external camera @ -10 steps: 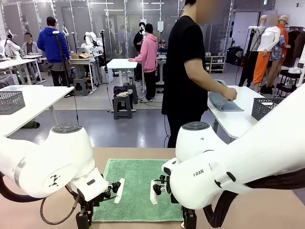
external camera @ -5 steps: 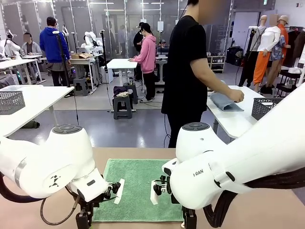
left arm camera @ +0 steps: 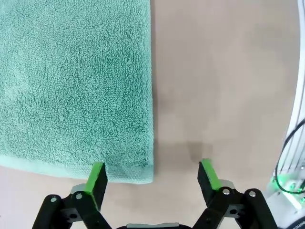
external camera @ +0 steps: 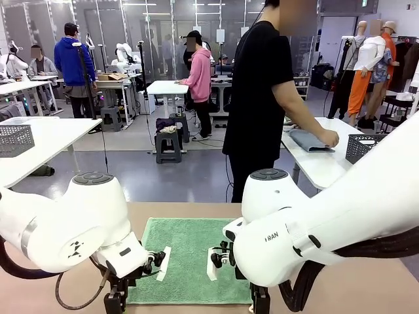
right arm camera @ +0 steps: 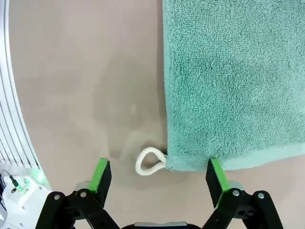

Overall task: Fold the towels and place them in the basket.
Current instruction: When a person lays out a Towel with hook on the table, fold it in half twice.

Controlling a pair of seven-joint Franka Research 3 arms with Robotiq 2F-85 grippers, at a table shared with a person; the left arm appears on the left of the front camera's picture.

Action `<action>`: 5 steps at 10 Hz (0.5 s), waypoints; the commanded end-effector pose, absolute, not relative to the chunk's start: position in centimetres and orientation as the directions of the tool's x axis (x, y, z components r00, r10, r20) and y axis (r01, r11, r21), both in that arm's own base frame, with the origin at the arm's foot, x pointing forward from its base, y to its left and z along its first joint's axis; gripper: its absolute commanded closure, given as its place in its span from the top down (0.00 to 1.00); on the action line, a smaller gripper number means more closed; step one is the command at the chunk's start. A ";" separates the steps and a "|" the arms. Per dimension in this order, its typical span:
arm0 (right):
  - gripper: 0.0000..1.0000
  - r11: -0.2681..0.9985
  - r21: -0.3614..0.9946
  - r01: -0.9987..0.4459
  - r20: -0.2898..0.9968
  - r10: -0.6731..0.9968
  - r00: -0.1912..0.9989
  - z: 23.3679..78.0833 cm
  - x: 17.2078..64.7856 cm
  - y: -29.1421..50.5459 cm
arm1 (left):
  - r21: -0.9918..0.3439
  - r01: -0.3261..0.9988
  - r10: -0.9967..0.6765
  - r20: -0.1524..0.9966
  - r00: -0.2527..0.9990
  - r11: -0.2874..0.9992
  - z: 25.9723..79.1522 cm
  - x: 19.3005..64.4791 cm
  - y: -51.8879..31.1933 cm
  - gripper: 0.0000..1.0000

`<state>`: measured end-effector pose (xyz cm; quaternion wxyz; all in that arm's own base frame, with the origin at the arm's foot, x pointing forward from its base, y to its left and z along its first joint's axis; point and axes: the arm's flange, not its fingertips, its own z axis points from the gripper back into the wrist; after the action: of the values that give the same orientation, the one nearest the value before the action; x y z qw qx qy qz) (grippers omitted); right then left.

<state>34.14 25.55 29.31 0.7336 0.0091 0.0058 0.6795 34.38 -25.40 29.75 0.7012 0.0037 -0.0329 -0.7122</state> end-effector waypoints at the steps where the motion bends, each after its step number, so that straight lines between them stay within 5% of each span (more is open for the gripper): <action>1: 0.80 0.098 0.014 -0.995 0.013 0.995 0.098 28.9 34.5 25.6 | 0.083 0.996 -0.999 0.042 -0.020 -0.017 29.2 33.6 -24.8 0.81; 2: 0.80 0.100 0.011 -0.995 0.010 0.995 0.100 28.9 34.5 25.6 | 0.094 0.996 -0.999 0.037 -0.018 -0.014 29.3 33.6 -24.9 0.65; 3: 0.60 0.101 0.004 -0.995 0.008 0.995 0.101 28.9 34.5 25.6 | 0.103 0.995 -0.999 0.030 -0.018 -0.015 29.4 33.6 -24.9 0.61; 4: 0.75 0.107 -0.001 -0.994 0.008 0.994 0.107 28.9 34.4 25.5 | 0.100 0.995 -0.999 0.028 -0.024 -0.021 29.5 33.5 -24.9 0.45; 5: 0.40 0.114 -0.005 -0.994 0.010 0.993 0.113 29.0 34.3 25.3 | 0.102 0.995 -0.999 0.023 -0.026 -0.023 29.5 33.5 -25.1 0.42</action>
<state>34.32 25.38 29.34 0.7371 0.0088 0.0040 0.6758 34.43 -25.50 29.90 0.6953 0.0104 -0.0348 -0.7178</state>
